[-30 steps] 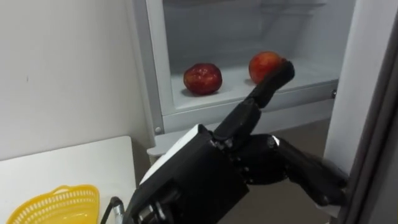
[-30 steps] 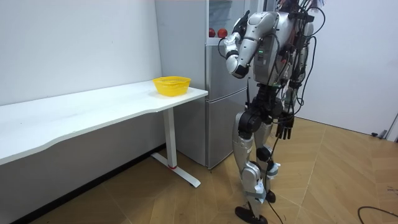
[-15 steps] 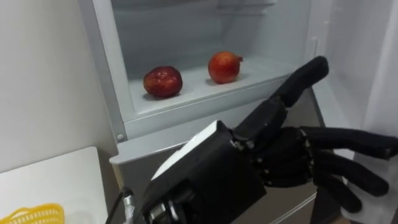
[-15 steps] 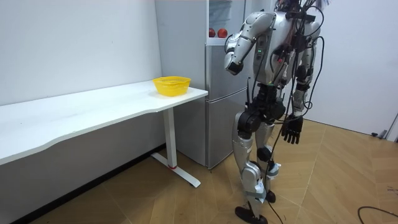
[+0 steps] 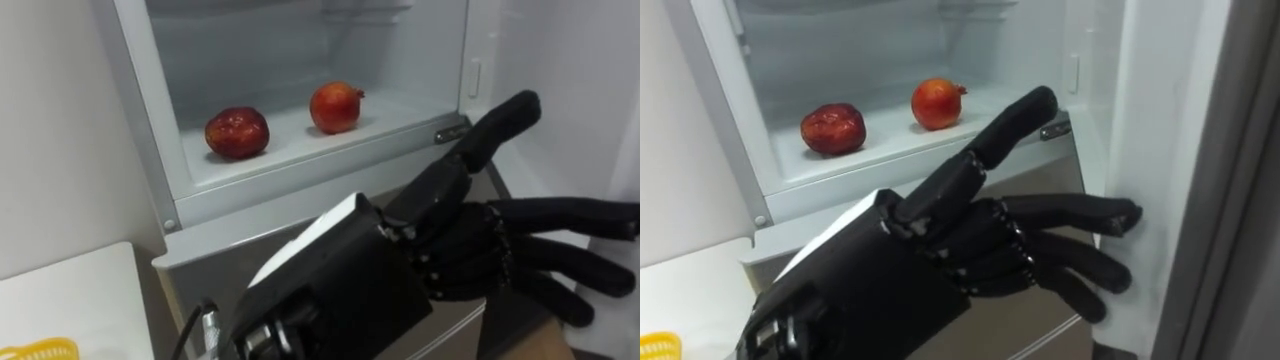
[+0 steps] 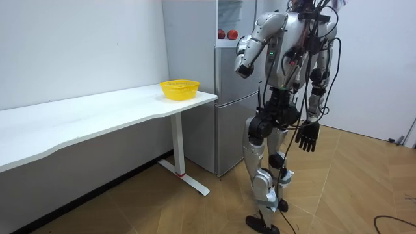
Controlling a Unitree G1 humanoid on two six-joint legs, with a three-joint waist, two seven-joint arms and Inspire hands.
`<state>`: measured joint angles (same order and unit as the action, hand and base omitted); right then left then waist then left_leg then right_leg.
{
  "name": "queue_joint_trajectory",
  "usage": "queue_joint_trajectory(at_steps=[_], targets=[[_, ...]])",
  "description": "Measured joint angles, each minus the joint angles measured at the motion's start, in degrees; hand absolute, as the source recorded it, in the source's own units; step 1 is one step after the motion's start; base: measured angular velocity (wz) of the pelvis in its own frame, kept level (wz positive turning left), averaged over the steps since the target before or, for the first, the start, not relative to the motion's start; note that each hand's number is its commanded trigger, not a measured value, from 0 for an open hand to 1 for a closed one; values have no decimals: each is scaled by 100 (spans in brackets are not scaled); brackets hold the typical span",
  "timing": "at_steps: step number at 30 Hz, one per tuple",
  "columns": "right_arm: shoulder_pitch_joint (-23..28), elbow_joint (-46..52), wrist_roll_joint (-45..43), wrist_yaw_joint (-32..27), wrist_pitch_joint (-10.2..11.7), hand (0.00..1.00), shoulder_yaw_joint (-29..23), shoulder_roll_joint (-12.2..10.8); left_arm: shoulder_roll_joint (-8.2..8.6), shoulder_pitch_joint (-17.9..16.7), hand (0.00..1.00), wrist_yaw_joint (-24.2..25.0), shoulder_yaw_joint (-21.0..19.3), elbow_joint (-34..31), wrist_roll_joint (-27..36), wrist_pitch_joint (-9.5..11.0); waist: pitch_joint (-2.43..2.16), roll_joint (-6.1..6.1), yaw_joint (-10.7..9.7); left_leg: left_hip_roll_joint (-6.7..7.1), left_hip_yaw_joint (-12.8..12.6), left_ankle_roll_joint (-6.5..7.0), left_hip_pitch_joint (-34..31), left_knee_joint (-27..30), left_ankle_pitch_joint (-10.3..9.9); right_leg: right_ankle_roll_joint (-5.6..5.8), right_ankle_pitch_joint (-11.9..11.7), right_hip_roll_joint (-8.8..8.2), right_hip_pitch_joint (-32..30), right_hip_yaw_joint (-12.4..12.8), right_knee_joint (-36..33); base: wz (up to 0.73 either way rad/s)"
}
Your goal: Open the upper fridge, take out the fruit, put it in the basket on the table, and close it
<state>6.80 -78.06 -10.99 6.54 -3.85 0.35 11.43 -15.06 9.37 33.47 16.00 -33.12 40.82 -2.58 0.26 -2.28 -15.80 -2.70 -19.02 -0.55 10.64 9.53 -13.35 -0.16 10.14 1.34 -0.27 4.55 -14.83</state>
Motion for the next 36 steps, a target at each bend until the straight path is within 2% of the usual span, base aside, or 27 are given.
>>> queue_joint_trajectory(at_steps=[7,17,27,32,36], targets=[[7,10,163,85,-2,0,1,0,7,83,0,-6,15,14,16,0,5,7,-53,-2,-122,-1,-10,-18,-1,6,-9,1,-40,38,6,-5],[3,11,166,193,-2,0,-9,1,34,105,0,-6,67,18,27,1,4,-8,-139,-11,-162,-1,-8,-18,-2,0,-13,41,-69,150,9,-5],[138,16,394,164,8,0,-164,43,37,145,0,-33,154,64,126,1,19,2,-309,-52,-161,-2,11,-17,-1,-35,-33,96,-76,195,-3,-2],[223,9,398,91,9,0,-165,75,40,411,0,-48,311,138,126,3,42,36,-310,-64,-223,-7,19,-19,-5,-32,-47,134,-81,302,11,-5],[239,17,573,27,7,0,-163,81,53,734,0,-70,522,212,133,2,52,-26,-328,-136,-262,-78,14,-110,-134,-34,-76,229,-130,311,9,-7]])
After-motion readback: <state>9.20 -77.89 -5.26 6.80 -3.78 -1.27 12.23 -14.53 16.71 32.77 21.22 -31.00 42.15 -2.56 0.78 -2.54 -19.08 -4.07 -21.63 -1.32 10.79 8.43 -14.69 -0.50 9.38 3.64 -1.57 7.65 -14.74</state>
